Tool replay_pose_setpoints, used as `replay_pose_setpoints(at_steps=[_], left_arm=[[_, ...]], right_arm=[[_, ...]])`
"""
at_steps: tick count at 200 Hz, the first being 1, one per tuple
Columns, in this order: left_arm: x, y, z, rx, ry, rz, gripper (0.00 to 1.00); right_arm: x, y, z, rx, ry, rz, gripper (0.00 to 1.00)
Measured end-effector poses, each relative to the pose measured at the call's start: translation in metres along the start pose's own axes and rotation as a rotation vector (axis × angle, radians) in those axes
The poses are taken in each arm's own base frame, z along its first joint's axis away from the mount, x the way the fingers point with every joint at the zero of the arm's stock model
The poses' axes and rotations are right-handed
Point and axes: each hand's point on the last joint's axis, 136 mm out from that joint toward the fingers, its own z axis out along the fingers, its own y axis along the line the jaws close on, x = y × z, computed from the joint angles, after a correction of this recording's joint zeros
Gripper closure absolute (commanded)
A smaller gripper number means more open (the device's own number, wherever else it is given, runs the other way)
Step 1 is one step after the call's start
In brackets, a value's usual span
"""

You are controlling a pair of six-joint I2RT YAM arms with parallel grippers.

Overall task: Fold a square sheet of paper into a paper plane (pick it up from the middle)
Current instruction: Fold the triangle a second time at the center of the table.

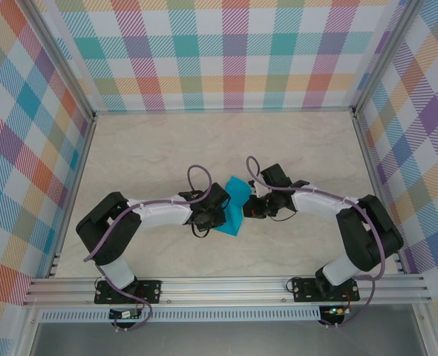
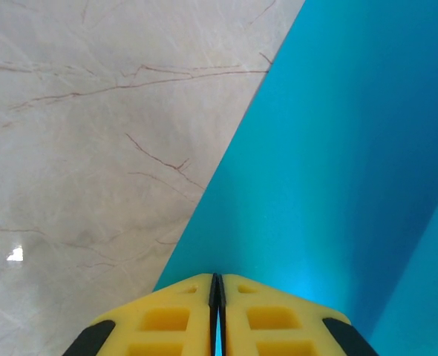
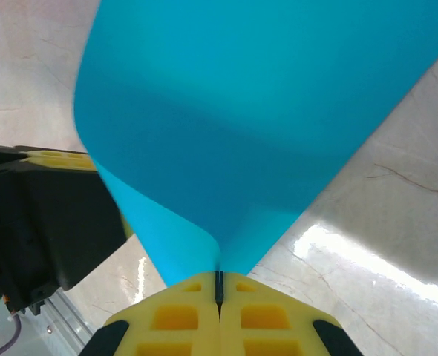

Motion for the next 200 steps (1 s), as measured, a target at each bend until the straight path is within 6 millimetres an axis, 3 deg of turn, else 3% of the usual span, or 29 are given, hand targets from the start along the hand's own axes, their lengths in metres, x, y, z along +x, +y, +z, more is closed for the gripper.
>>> replay_pose_setpoints(at_steps=[77, 200], left_arm=[[0.000, 0.000, 0.000, 0.000, 0.002, 0.004, 0.88], [0.000, 0.000, 0.000, 0.000, 0.002, 0.004, 0.88]], right_arm=[[-0.013, -0.006, 0.013, 0.029, 0.020, 0.010, 0.97], [-0.011, -0.019, 0.027, 0.069, 0.067, 0.018, 0.97]])
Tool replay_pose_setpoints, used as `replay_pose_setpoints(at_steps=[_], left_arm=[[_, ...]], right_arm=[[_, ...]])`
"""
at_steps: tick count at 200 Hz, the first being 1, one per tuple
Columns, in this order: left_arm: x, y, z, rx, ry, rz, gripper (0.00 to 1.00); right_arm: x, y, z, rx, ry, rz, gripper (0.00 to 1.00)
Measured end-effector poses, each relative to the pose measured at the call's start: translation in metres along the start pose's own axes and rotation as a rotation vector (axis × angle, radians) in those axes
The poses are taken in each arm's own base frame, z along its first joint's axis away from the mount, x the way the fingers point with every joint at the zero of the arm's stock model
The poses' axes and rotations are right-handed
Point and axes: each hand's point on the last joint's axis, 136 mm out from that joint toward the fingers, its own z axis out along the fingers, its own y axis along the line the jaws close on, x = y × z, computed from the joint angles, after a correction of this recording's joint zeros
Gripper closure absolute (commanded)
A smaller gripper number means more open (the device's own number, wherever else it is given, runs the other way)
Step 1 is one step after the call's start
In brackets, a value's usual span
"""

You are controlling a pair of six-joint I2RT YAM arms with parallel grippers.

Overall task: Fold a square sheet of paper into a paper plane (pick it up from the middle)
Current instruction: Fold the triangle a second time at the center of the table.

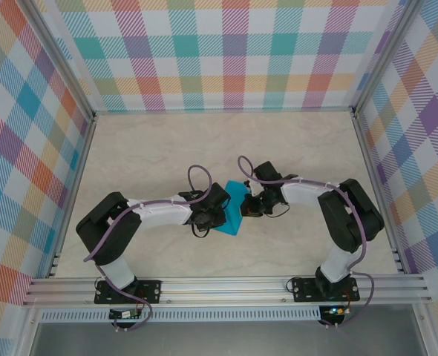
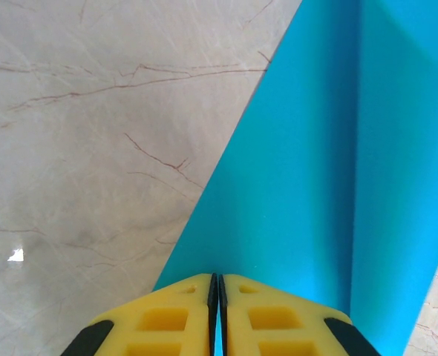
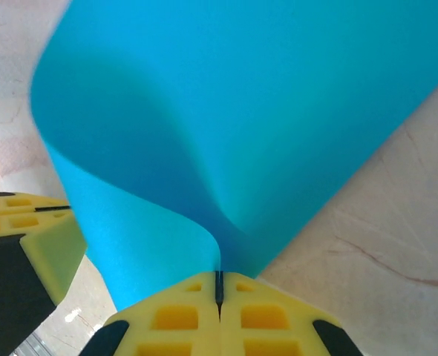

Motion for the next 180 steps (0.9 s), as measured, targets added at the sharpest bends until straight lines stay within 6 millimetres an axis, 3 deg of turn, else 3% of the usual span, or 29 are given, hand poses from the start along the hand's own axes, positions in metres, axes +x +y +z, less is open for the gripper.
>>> replay_pose_setpoints(at_steps=[87, 180], left_arm=[[0.0001, 0.0000, 0.0000, 0.000, 0.000, 0.000, 0.88], [0.0002, 0.0002, -0.0009, 0.000, 0.001, 0.003, 0.87]], right_arm=[[-0.0063, 0.0007, 0.0007, 0.013, 0.003, -0.017, 0.96], [0.0009, -0.0011, 0.0041, 0.023, 0.033, -0.013, 0.96]])
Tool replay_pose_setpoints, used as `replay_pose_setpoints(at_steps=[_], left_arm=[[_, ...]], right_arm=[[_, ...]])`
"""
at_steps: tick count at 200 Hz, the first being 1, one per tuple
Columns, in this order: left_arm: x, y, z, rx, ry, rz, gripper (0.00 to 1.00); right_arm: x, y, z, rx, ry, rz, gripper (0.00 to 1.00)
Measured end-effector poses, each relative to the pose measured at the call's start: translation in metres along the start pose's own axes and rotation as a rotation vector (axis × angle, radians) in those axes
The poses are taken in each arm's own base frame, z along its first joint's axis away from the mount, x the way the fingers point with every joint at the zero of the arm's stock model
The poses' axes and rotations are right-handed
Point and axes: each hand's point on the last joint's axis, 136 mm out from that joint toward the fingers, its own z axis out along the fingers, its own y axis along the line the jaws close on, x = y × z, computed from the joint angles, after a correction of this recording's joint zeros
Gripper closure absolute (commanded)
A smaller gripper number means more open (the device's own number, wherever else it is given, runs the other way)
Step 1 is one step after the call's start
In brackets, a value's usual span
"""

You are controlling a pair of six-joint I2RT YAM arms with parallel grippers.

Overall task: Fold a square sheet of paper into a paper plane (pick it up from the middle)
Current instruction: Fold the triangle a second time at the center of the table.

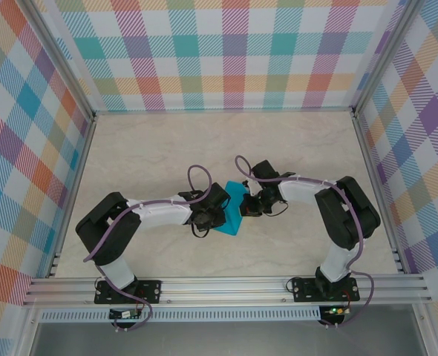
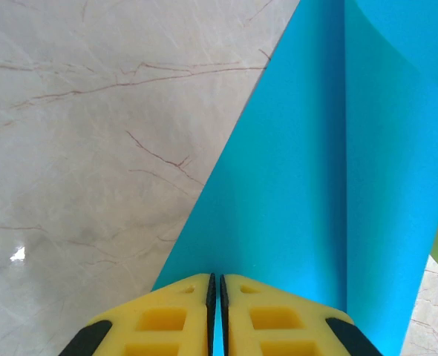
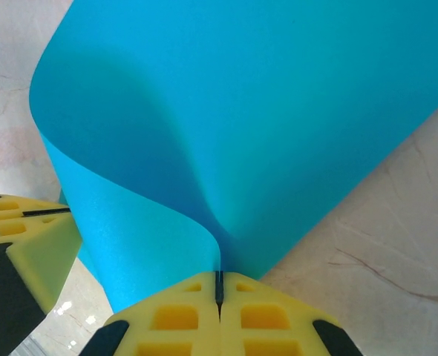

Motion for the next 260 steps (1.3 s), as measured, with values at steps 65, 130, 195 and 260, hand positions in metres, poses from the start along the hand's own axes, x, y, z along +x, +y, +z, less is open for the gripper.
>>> replay_pose_setpoints(at_steps=[65, 130, 195, 260], left_arm=[[0.0001, 0.0001, -0.0002, 0.000, 0.000, 0.002, 0.87], [0.0004, 0.0007, -0.0006, -0.003, 0.001, 0.016, 0.86], [0.0019, 0.0035, -0.0025, -0.013, 0.007, 0.019, 0.87], [0.0019, 0.0035, -0.0025, -0.013, 0.008, 0.019, 0.87]], right_arm=[[-0.0036, -0.0005, 0.0049, 0.012, 0.010, 0.002, 0.96], [-0.0036, -0.0008, 0.0050, 0.016, 0.010, 0.001, 0.96], [-0.0017, -0.0005, 0.0037, 0.026, 0.014, -0.002, 0.96], [0.0008, -0.0008, 0.0015, 0.034, 0.020, -0.001, 0.96]])
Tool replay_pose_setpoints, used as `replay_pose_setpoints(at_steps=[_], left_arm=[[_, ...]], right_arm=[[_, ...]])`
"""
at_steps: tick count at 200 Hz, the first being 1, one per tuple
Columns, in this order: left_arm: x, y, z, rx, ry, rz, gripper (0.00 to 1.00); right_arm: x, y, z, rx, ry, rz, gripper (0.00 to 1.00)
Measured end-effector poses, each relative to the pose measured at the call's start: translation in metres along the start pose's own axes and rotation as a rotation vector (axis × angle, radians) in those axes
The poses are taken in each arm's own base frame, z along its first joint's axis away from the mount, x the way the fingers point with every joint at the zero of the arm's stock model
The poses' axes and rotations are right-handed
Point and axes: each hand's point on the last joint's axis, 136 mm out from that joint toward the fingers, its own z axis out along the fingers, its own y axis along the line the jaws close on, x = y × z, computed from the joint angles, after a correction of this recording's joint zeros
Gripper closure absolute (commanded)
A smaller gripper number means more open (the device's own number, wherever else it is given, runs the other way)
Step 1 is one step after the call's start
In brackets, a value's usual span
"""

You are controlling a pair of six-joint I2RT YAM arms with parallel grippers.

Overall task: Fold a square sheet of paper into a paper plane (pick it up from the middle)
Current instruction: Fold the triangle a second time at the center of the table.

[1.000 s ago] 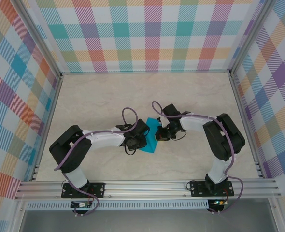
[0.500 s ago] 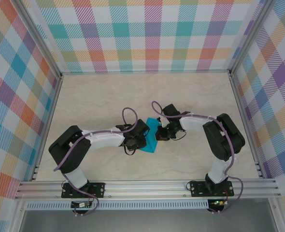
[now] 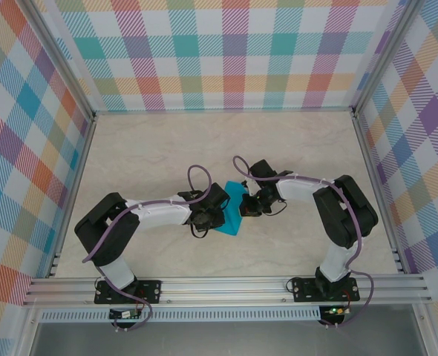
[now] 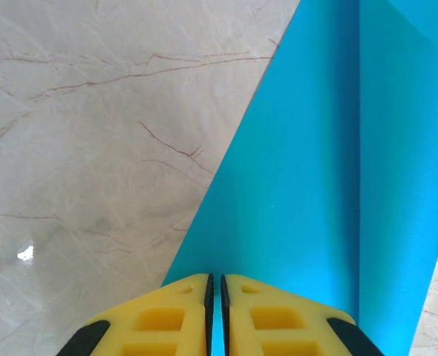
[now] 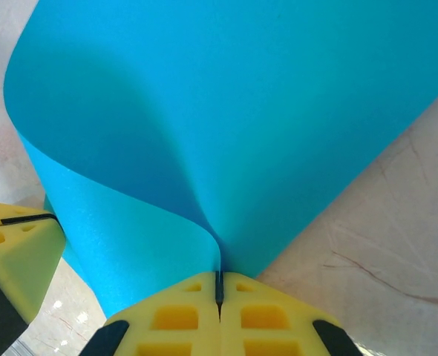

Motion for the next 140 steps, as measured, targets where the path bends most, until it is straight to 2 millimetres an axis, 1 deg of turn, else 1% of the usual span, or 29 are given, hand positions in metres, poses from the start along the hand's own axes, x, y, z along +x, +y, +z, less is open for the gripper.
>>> replay_pose_setpoints(at_steps=[37, 84, 140], left_arm=[[0.000, 0.000, 0.000, 0.000, 0.001, 0.000, 0.87], [0.001, -0.001, 0.000, 0.004, 0.006, 0.000, 0.87], [0.001, -0.001, 0.000, 0.004, 0.006, 0.000, 0.87]], right_arm=[[-0.002, 0.001, -0.001, -0.002, -0.003, -0.002, 0.96], [-0.010, 0.007, -0.005, -0.010, -0.022, -0.013, 0.96], [-0.009, 0.006, -0.004, -0.008, -0.018, -0.011, 0.96]])
